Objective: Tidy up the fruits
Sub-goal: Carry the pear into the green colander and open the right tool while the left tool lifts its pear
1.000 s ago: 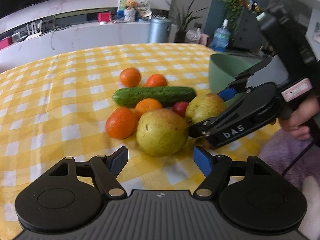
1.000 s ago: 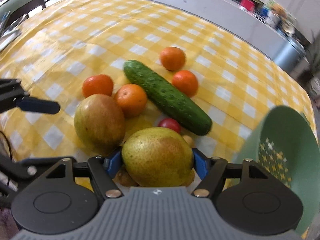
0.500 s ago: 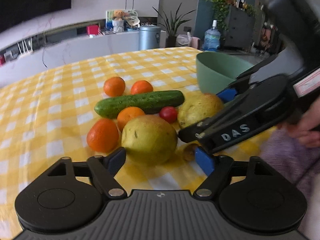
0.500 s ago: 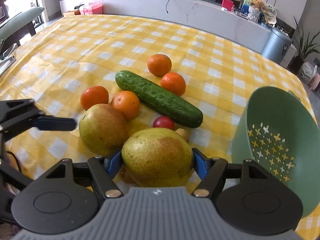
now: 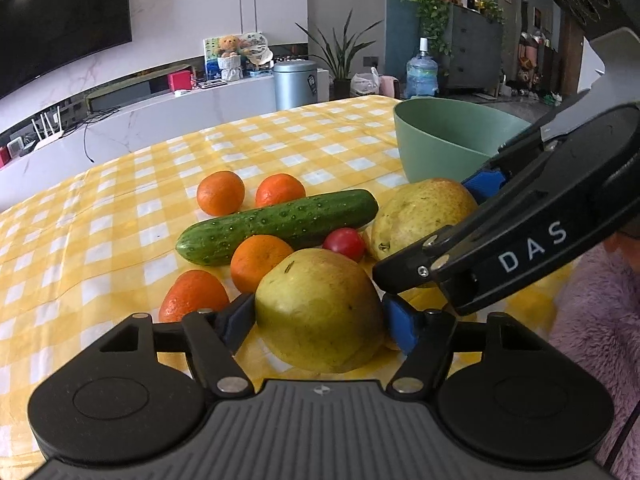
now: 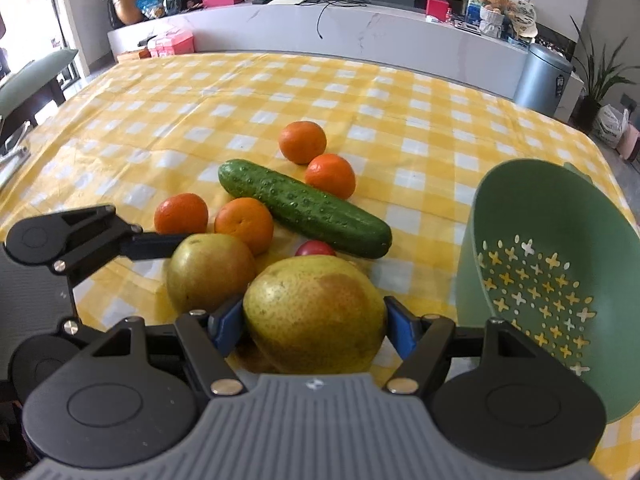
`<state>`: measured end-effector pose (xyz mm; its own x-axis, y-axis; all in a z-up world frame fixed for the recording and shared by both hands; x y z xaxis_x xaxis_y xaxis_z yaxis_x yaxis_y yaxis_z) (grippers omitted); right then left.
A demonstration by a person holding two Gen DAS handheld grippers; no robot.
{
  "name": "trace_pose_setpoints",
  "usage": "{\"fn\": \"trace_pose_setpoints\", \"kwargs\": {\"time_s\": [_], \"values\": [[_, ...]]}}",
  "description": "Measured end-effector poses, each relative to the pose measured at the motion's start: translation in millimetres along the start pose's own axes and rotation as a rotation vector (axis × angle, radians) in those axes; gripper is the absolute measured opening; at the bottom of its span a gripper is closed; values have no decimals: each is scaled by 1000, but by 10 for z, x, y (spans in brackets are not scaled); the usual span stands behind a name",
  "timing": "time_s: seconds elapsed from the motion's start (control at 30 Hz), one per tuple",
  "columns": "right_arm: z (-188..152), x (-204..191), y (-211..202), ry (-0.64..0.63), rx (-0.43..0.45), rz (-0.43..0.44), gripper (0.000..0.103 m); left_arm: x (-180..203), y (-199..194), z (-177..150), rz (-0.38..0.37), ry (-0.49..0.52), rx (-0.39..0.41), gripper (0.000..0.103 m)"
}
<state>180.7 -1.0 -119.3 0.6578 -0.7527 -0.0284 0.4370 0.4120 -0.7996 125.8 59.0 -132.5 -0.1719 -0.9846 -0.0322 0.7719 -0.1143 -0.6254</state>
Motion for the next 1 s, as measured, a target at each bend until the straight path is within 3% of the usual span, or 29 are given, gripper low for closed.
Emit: {"fn": "trace_pose_setpoints", "kwargs": {"time_s": [0.4,0.6,0.77,1.0], "values": [[13,12,-53,2,27,-8,69,-57,-53,-20,23,-60,-12,79],[115,50,-242,45,122,29,69,-122,-157,-63,24,-127,-12,79],[189,109,-376,85,174,37,69,-150,-293,29,13,-169,32,79],[315,449,-840,215,322,-3,69,-17,-518,330,-4,-144,117,79]]}}
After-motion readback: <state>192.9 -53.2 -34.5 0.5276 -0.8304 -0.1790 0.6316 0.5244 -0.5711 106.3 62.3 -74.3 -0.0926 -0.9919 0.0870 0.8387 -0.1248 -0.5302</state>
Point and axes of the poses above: each gripper's, at about its wrist camera, not at the fingertips, and y roughly the way its jaws point, x to its right, z to its top, the point moved 10 cm from there along y, roughly the way its jaws point
